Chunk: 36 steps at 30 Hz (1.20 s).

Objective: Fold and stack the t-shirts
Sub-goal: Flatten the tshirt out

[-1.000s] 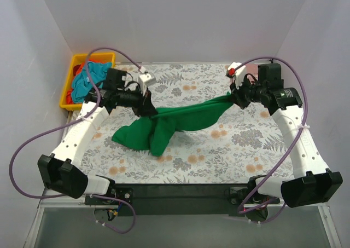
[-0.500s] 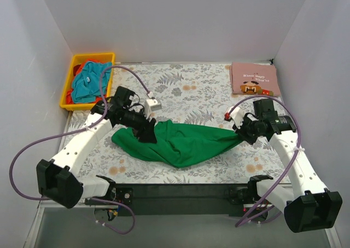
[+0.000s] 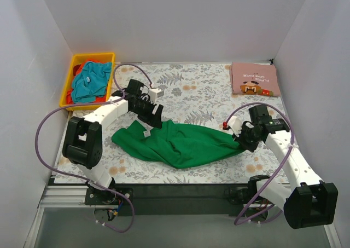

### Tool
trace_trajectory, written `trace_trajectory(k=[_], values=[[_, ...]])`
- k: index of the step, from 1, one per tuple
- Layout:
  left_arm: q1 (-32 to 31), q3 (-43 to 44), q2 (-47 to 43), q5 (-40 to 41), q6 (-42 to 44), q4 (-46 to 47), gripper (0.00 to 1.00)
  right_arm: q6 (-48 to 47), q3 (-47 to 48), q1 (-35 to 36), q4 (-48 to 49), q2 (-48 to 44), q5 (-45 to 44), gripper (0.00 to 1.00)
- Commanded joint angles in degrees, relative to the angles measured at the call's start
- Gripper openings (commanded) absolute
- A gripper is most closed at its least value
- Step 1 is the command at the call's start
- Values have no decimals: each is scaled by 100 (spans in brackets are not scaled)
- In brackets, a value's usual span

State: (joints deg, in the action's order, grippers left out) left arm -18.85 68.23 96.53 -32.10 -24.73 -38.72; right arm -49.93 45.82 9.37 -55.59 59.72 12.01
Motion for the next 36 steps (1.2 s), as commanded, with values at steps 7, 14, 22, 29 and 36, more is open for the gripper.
trace_trajectory(k=[7, 14, 22, 29, 36], values=[[-558, -20, 681, -25, -778, 532, 44, -34, 84, -22, 40, 276, -111, 1], [-365, 1373, 192, -33, -762, 472, 0, 256, 427, -23, 154, 566, -59, 1], [-1382, 1010, -1196, -1160, -321, -215, 0, 572, 901, -242, 145, 1032, 134, 14], [-903, 94, -1243, 379, -964, 313, 67, 617, 1386, -260, 31, 1357, 293, 1], [-778, 121, -206, 968, -735, 576, 74, 353, 990, -260, -39, 1174, 197, 1]])
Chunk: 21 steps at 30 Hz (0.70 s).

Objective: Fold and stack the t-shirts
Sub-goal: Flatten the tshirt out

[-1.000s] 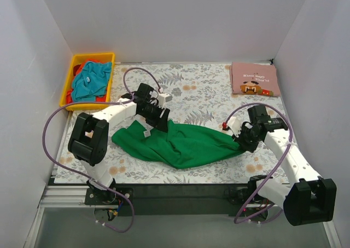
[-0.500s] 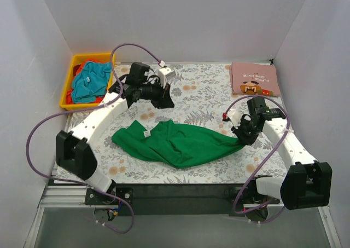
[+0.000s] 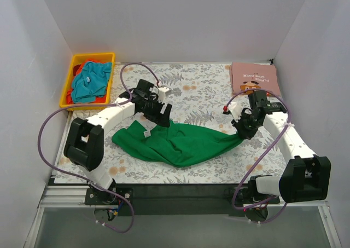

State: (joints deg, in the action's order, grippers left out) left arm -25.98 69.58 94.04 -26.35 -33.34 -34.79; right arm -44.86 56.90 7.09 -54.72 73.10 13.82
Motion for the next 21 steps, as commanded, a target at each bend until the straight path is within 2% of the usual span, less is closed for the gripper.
trace_trajectory(k=[1, 9, 12, 15, 16, 18, 20, 21], values=[[-65, 11, 175, 376, 187, 183, 74, -172, -231, -32, -127, -191, -2, 1], [-74, 310, 1106, -185, -119, 613, 76, -216, -540, -33, -127, -323, -73, 1], [-74, 389, 1318, -318, -260, 727, 73, -216, -575, -32, -127, -305, -82, 1], [-83, 442, 1424, -371, -365, 868, 58, -216, -575, -33, -118, -288, -82, 1], [-83, 451, 1450, -415, -366, 912, 44, -207, -575, -33, -118, -279, -82, 1], [-65, 469, 1416, -459, -410, 991, 24, -216, -584, -32, -109, -261, -99, 1], [-39, 547, 1293, -494, -375, 1018, 0, -207, -584, -33, -100, -261, -99, 1], [-13, 591, 1249, -503, -375, 1018, 0, -207, -584, -41, -92, -270, -91, 1]])
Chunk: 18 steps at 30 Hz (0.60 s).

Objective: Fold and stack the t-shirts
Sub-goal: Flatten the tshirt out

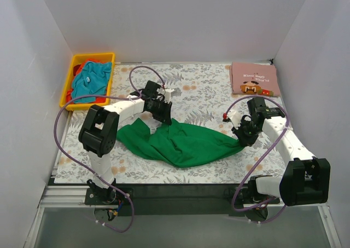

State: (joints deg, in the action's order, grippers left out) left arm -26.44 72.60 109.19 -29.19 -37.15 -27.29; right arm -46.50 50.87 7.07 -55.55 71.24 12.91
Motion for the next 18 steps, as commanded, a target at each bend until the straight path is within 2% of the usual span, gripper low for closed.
trace_trajectory(k=[1, 7, 10, 14, 18], values=[[68, 334, -301, -227, 6, 277, 0, -52, 19, -39, 0, -84, 10, 1], [542, 1124, -775, -236, 172, 5, 0, 71, 282, -65, 105, -40, 19, 1], [622, 1616, -1109, -332, 644, -276, 0, 246, 598, -118, 246, 135, -7, 1], [622, 1626, -1873, -842, 1137, -592, 0, 431, 1344, -311, 369, 486, -60, 1], [596, 1118, -2953, -1623, 1999, -1391, 0, 239, 1382, -610, 369, 453, -78, 1]])
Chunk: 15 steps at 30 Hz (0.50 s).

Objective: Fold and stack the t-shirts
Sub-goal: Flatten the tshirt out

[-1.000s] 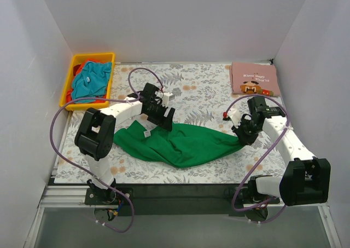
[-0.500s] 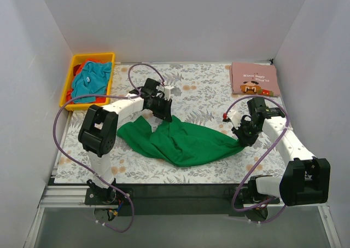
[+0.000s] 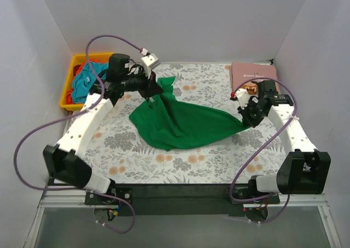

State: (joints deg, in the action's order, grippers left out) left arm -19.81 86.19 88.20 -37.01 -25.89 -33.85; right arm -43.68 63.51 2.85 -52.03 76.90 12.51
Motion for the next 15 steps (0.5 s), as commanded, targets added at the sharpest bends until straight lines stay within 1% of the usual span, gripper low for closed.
trace_trajectory(k=[1, 2, 3, 4, 5, 6, 7, 8, 10, 11, 12, 13, 15], values=[[-101, -513, -1293, -1191, 1084, -1225, 0, -131, 23, -232, 17, -166, -30, 1], [-328, -681, -1532, -1307, 1573, -1517, 0, -297, -74, -389, 17, -237, -56, 1], [-548, -839, -1717, -1343, 1761, -1816, 0, -403, -319, -434, 17, -342, -73, 1], [-802, -1285, -2102, -1265, 1850, -2201, 0, -491, -443, -461, 17, -404, -108, 1], [-1318, -1550, -2280, -1203, 1738, -2257, 13, -623, -557, -461, 61, -439, -135, 1], [-1532, -1814, -2438, -1116, 1615, -2258, 26, -650, -741, -461, 88, -483, -152, 1], [-1726, -2304, -2605, -976, 1500, -2206, 33, -677, -787, -461, 114, -475, -170, 1], [-1832, -2457, -2772, -922, 1525, -2249, 38, -677, -804, -461, 114, -396, -170, 1], [-1842, -2677, -2835, -642, 1552, -2407, 40, -686, -787, -461, 114, -282, -214, 1], [-1833, -2782, -2879, -301, 1561, -2442, 40, -677, -787, -461, 97, -212, -232, 1], [-1833, -2809, -2905, -132, 1517, -2425, 40, -686, -787, -461, 88, -185, -232, 1], [-1824, -2836, -2931, 17, 1430, -2355, 41, -720, -831, -461, 70, -193, -232, 1], [-1588, -2924, -2932, 377, 1193, -2110, 44, -843, -918, -461, 44, -219, -206, 1]])
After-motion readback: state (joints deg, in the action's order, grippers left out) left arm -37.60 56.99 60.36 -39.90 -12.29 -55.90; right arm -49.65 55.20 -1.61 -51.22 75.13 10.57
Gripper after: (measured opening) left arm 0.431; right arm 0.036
